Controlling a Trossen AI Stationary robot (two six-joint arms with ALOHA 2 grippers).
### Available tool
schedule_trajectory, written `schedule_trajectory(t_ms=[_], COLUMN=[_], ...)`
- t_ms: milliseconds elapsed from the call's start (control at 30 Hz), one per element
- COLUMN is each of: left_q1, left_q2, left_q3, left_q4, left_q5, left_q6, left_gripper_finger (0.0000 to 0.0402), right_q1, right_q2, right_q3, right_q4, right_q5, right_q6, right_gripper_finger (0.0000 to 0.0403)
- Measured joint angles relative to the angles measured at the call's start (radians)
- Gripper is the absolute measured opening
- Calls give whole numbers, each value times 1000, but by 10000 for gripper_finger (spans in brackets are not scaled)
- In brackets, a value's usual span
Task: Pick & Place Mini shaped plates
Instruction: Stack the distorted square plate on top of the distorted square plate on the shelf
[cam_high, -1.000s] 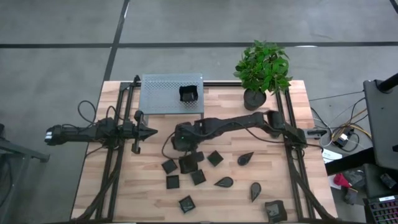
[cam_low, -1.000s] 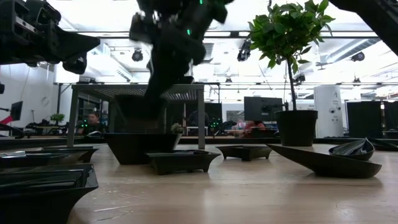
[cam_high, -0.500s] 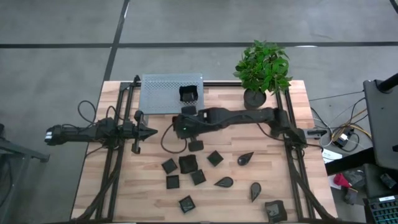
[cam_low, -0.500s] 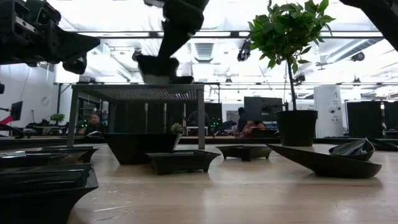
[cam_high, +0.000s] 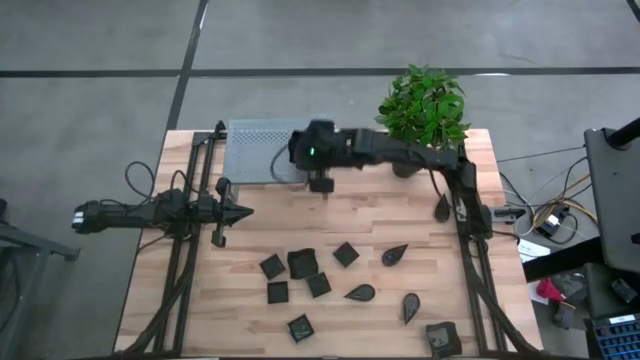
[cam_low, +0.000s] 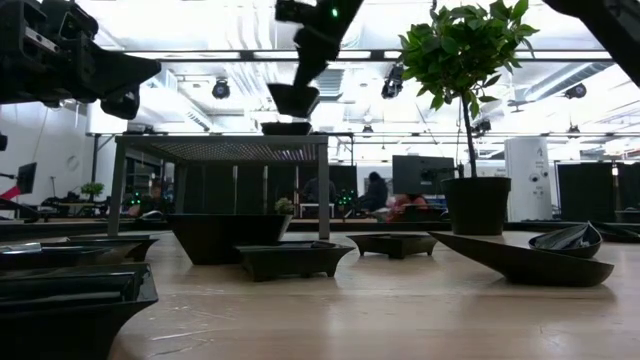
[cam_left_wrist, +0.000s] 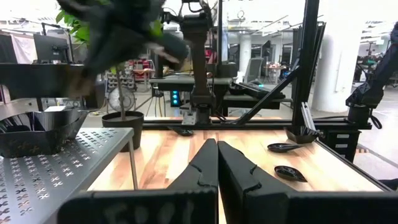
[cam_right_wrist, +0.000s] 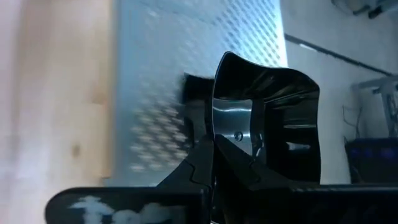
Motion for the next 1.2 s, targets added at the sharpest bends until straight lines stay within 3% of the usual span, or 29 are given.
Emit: schedule_trajectory(t_ms=[300,900,1200], left_q1=[0,0,0], left_q2=[0,0,0], left_q3=[0,0,0], left_q4=[0,1,1], left_q5=[0,0,0], left_q6=[0,0,0], left_gripper_finger=[0,0,0], right_q1=[-83,-66,-54], right_q2=[2,2,3], right_q3=[-38,-94,-100], right_q4=[49,99,136], right_q5=[-106,-113,-70], right_q6=[-56,-22,-51], right_gripper_finger=[8,10,69])
